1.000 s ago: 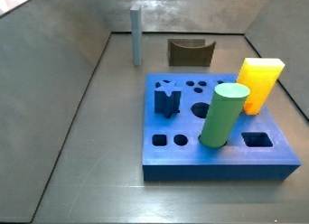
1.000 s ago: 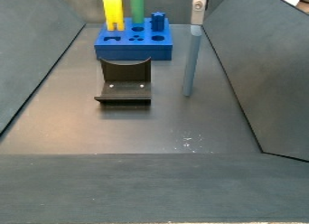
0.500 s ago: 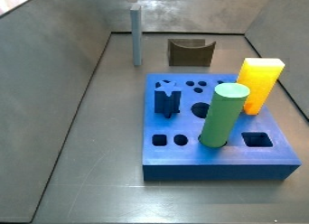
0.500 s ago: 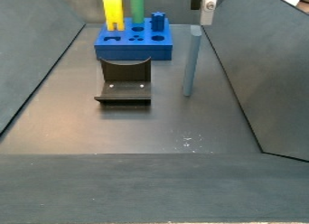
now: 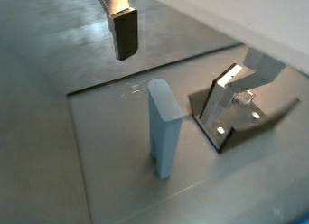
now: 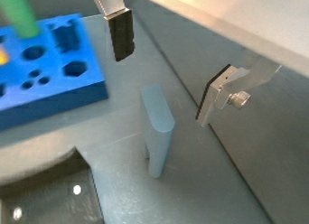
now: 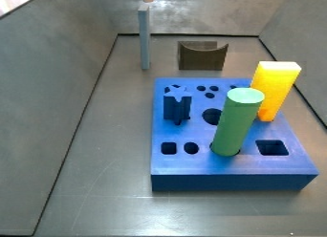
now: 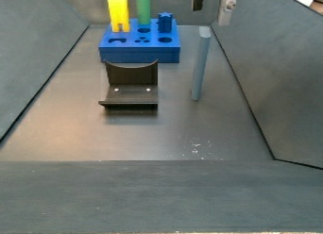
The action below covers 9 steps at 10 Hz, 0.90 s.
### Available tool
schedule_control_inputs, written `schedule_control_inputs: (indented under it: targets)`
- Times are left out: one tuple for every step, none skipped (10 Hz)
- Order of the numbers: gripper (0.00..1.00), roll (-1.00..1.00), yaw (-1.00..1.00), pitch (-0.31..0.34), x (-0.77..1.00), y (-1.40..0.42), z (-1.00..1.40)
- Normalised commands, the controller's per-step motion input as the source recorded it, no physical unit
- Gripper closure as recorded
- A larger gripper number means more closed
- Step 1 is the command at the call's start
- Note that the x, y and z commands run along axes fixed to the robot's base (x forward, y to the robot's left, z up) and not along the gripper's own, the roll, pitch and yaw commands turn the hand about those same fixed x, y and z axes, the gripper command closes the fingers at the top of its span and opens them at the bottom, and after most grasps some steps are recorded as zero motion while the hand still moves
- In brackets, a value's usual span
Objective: Pick up the square-circle object. Move up. Rotate the square-circle object. Place the square-circle object on the fixture. Regrasp the square-circle object. Move to above the board. Insert the square-circle object.
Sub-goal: Rotate the square-circle object.
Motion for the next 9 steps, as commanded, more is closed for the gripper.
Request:
schedule_control_inputs:
  targets:
    - [0.0, -0.02, 1.0, 0.01, 0.04, 0.0, -0.02]
    - [0.0, -0.03, 1.0, 0.01, 0.04, 0.0, -0.02]
    - [0.0, -0.03, 1.0, 0.011, 0.04, 0.0, -0.02]
    - [0.0, -0.03, 1.0, 0.012, 0.04, 0.0, -0.02]
    - [0.0, -0.03, 1.0, 0.013, 0.04, 0.0, -0.02]
    - [0.0, -0.04, 1.0, 0.014, 0.04, 0.0, -0.02]
    - [0.0, -0.04, 1.0, 0.015, 0.04, 0.0, -0.02]
    - [0.0, -0.04, 1.0, 0.017, 0.04, 0.0, -0.02]
    - [0.0, -0.05, 1.0, 0.018, 0.04, 0.0, -0.02]
